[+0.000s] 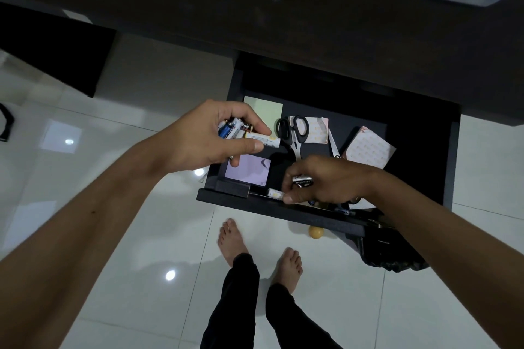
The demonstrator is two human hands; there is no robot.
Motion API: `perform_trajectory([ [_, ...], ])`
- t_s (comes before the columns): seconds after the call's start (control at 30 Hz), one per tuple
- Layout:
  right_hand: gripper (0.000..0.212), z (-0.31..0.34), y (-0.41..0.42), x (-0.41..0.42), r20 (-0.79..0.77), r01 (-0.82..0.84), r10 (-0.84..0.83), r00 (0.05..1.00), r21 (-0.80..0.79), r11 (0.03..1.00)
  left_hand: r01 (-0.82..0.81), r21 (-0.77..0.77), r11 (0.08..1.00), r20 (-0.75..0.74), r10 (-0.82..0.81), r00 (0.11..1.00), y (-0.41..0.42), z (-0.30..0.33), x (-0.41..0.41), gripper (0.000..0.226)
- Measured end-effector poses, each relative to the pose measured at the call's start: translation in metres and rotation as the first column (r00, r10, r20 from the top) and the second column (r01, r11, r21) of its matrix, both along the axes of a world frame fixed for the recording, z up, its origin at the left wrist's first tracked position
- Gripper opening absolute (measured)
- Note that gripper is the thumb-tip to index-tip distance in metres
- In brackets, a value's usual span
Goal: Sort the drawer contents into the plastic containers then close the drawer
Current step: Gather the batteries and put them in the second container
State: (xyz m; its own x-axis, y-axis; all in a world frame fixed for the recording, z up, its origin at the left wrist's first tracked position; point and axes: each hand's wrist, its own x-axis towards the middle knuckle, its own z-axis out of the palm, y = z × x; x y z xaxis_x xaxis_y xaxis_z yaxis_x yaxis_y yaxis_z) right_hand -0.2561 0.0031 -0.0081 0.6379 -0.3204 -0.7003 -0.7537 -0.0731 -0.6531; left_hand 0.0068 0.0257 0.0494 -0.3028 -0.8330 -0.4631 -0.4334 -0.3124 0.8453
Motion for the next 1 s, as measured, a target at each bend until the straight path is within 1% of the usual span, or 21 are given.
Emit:
perform_trajectory([
  [0.1,0.016,0.01,0.003,-0.014,0.07,0.117,-0.122,0.99,0.066,0.991,0.02,-0.013,1.0,-0.026,-0.02,0.999,0.004,-0.001,-0.004,0.018],
  [0.17,0.017,0.018,0.003,-0.028,0.102,0.214,-0.228,0.968,0.126,0.969,0.032,-0.011,0.999,-0.038,-0.033,0.999,0.006,-0.001,-0.011,0.016],
  [0.27,0.016,0.032,0.0,-0.052,0.159,0.315,-0.35,0.923,0.206,0.926,0.053,-0.01,0.999,-0.072,-0.054,0.996,0.006,-0.005,-0.025,0.013],
  [0.37,0.041,0.046,-0.002,-0.078,0.186,0.395,-0.451,0.873,0.275,0.877,0.092,0.008,0.996,-0.089,-0.091,0.992,0.005,-0.009,-0.043,0.015],
  [0.4,0.044,0.05,-0.003,-0.085,0.18,0.413,-0.47,0.864,0.279,0.867,0.11,0.024,0.994,-0.099,-0.107,0.989,0.004,-0.01,-0.049,0.015],
  [0.47,0.042,0.052,-0.003,-0.098,0.175,0.453,-0.514,0.84,0.297,0.841,0.156,0.055,0.986,-0.112,-0.15,0.982,0.002,-0.016,-0.063,0.015],
  [0.53,0.037,0.052,-0.002,-0.109,0.197,0.499,-0.576,0.793,0.333,0.8,0.211,0.077,0.974,-0.124,-0.201,0.972,0.0,-0.021,-0.077,0.013],
  [0.67,0.033,0.052,0.004,-0.121,0.278,0.583,-0.699,0.659,0.398,0.708,0.334,0.144,0.932,-0.153,-0.312,0.937,-0.004,-0.031,-0.102,0.025],
  [0.73,0.032,0.052,0.007,-0.126,0.304,0.602,-0.72,0.623,0.402,0.69,0.394,0.151,0.907,-0.148,-0.373,0.916,-0.004,-0.037,-0.113,0.022],
  [0.8,0.032,0.051,0.011,-0.13,0.324,0.589,-0.709,0.627,0.398,0.703,0.437,0.158,0.885,-0.138,-0.419,0.898,-0.003,-0.045,-0.123,0.013],
  [0.87,0.032,0.049,0.015,-0.134,0.318,0.601,-0.721,0.616,0.401,0.691,0.475,0.17,0.863,-0.132,-0.458,0.879,-0.003,-0.052,-0.132,0.008],
  [0.93,0.033,0.048,0.02,-0.136,0.312,0.619,-0.734,0.603,0.397,0.677,0.517,0.158,0.841,-0.083,-0.511,0.856,-0.006,-0.056,-0.141,0.01],
  [1.0,0.034,0.048,0.023,-0.137,0.324,0.632,-0.738,0.592,0.382,0.674,0.569,0.142,0.81,0.007,-0.576,0.818,-0.009,-0.061,-0.149,0.008],
])
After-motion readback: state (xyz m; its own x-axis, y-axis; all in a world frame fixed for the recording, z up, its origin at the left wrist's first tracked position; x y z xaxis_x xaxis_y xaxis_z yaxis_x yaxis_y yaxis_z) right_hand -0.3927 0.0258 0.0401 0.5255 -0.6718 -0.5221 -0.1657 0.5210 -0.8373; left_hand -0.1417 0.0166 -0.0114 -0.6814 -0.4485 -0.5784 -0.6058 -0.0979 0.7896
